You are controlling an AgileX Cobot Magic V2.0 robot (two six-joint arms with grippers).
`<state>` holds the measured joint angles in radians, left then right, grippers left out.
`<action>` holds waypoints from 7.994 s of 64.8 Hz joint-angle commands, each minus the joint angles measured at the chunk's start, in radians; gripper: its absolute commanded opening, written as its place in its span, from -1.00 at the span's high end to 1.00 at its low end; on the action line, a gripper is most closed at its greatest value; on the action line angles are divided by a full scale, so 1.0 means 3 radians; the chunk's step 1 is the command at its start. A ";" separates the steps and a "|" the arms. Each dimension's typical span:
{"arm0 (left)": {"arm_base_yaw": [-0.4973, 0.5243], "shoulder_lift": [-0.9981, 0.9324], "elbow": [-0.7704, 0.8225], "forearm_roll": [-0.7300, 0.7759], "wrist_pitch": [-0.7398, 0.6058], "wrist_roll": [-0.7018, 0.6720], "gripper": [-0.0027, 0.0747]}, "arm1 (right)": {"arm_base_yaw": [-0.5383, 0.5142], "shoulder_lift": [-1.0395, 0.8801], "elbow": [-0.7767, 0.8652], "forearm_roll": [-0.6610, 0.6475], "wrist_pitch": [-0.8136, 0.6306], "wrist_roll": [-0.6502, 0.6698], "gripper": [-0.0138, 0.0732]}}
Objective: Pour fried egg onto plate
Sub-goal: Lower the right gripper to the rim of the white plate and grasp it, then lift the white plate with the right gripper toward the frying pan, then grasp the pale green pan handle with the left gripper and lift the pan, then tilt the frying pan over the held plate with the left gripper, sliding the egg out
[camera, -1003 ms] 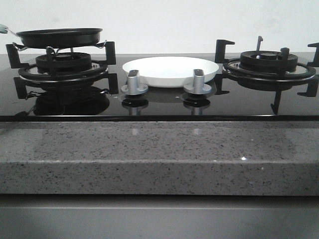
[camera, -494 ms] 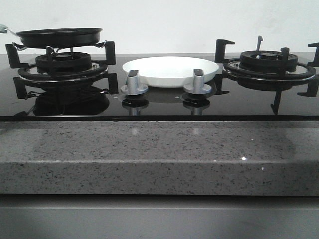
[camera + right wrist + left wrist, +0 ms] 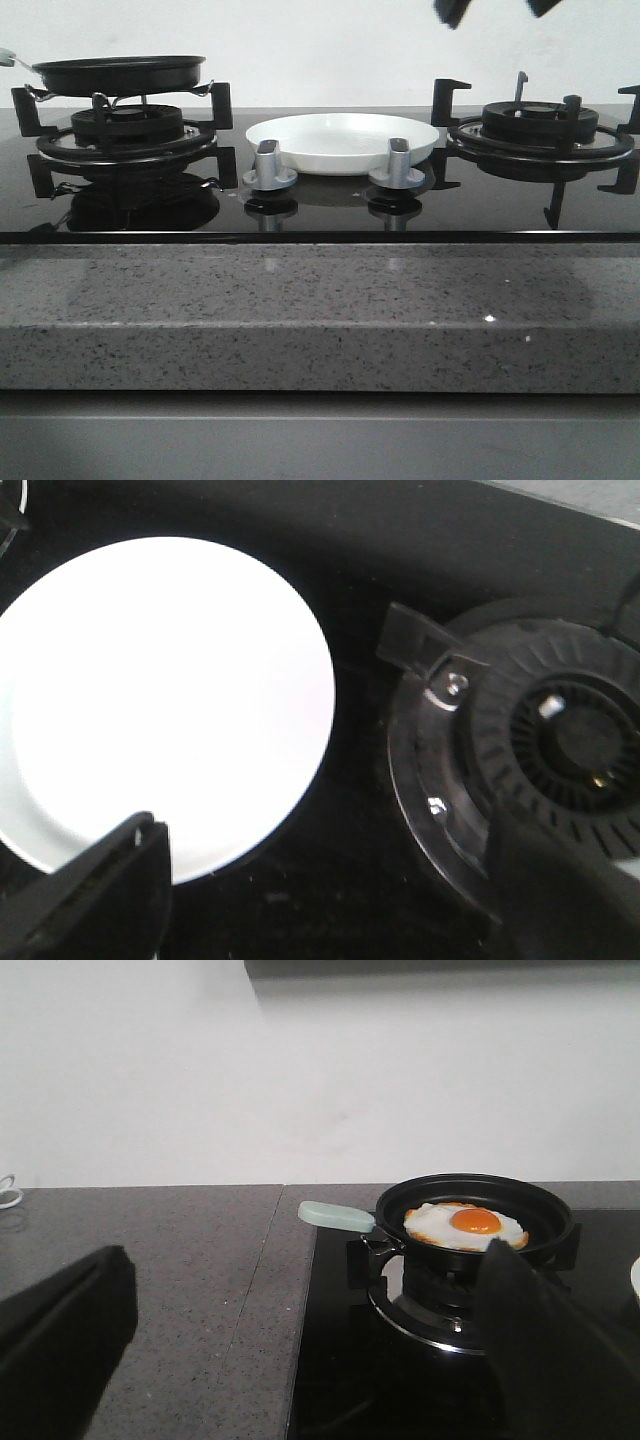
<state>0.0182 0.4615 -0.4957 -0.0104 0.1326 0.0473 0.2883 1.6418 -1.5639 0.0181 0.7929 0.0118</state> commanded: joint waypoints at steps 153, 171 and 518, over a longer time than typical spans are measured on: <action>-0.0005 0.0038 -0.0112 -0.0019 -0.0288 -0.0025 -0.81 | -0.0088 0.1985 -0.2879 0.0319 0.1802 -0.0256 0.81; -0.0005 0.0038 -0.0112 -0.0019 -0.0287 -0.0025 -0.81 | -0.0146 0.1794 -0.2879 0.0588 0.1808 -0.0204 0.81; 0.0835 0.3760 -0.3603 -0.4842 0.3281 0.1687 0.98 | -0.0199 0.0090 0.0044 0.1707 0.0385 -0.1186 0.81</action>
<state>0.3034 1.6730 -1.5379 -1.3535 1.1025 0.5306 0.2311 1.7236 -1.5254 0.4896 0.9424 -0.3371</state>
